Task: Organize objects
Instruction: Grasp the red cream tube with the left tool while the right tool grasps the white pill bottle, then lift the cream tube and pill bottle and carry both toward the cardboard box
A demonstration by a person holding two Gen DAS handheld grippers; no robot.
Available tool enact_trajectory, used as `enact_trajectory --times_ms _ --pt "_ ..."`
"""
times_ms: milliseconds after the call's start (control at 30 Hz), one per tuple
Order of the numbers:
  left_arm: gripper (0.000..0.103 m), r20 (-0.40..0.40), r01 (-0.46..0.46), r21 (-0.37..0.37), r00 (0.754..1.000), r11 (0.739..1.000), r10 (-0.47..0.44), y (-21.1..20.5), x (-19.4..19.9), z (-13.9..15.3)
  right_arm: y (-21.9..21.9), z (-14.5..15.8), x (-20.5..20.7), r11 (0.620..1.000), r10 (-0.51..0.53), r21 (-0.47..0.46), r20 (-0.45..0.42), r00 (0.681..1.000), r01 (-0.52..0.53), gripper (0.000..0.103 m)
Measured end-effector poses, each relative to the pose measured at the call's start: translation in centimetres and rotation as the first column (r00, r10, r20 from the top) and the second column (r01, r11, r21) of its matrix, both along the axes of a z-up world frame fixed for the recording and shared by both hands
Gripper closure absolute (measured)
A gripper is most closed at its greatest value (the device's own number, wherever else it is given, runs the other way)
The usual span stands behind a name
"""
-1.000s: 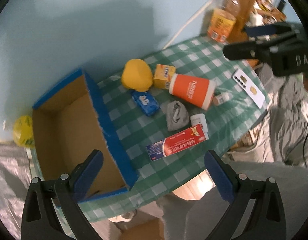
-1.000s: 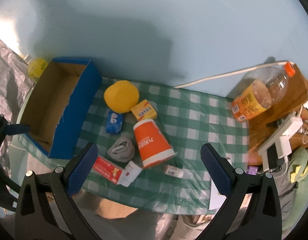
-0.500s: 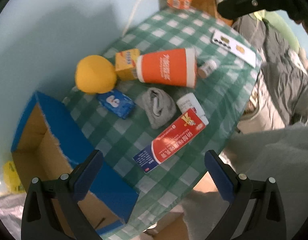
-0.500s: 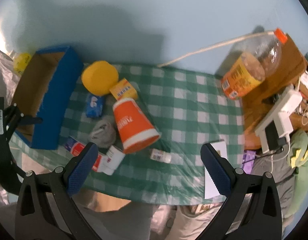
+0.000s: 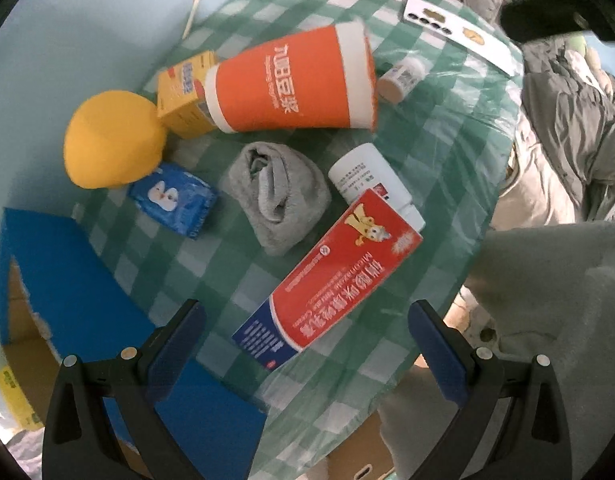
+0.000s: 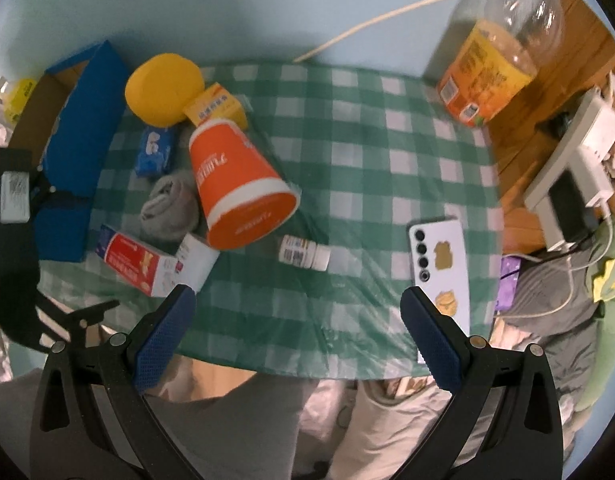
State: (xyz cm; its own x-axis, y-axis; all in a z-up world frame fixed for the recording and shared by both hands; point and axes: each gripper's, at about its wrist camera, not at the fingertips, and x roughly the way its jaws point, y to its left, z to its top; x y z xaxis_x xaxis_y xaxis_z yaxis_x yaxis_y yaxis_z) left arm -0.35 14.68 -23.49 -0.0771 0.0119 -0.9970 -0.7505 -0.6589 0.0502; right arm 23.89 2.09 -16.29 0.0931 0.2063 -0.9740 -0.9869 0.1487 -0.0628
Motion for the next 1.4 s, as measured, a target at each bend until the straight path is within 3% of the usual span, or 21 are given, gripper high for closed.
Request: enact_trajectory --times_ms 200,400,533,633,833,1000,1067,1133,1300,1400 --pt "0.001 0.032 -0.006 -0.024 0.999 1.000 0.007 0.3 -1.1 -2.1 -0.3 -2.3 0.8 0.998 -0.044 -0.050 -0.015 0.999 0.043 0.001" --pt "0.004 0.055 -0.024 -0.016 0.998 1.000 0.025 0.3 -1.6 -3.3 0.3 -4.8 2.9 0.984 -0.174 -0.050 -0.052 0.983 0.171 0.001" --pt "0.035 0.108 -0.090 0.017 0.990 0.996 0.087 -0.4 -2.1 -3.6 1.1 -6.7 3.9 0.969 -0.243 -0.067 -0.051 0.969 0.239 0.001" --pt "0.038 0.142 -0.155 0.043 0.979 0.987 0.148 -0.9 -2.3 -3.7 1.6 -7.8 4.4 0.960 -0.275 -0.068 -0.059 0.960 0.271 0.001" --pt "0.054 0.183 -0.248 0.062 0.955 0.967 0.233 -2.1 -1.9 -3.6 2.2 -9.6 4.4 0.952 -0.298 -0.083 -0.034 0.954 0.295 0.009" --pt "0.058 0.243 -0.362 0.088 0.911 0.928 0.333 -4.0 -1.5 -3.5 2.7 -10.3 4.4 0.953 -0.298 -0.079 -0.048 0.953 0.294 0.015" --pt "0.059 0.250 -0.398 0.087 0.896 0.913 0.366 -4.7 -1.4 -3.6 2.9 -10.6 4.3 0.954 -0.293 -0.086 -0.044 0.955 0.289 0.021" --pt "0.059 0.263 -0.449 0.083 0.871 0.890 0.415 -5.3 -1.4 -3.5 2.9 -11.0 4.2 0.953 -0.292 -0.096 -0.047 0.955 0.286 0.034" --pt "0.060 0.287 -0.583 0.078 0.790 0.809 0.542 -7.5 -1.7 -3.3 2.8 -10.5 3.3 0.968 -0.244 -0.071 -0.016 0.970 0.242 0.056" --pt "0.060 0.293 -0.657 0.075 0.734 0.751 0.613 -8.8 -1.9 -3.2 2.5 -10.3 3.0 0.974 -0.220 -0.072 -0.052 0.974 0.216 0.056"
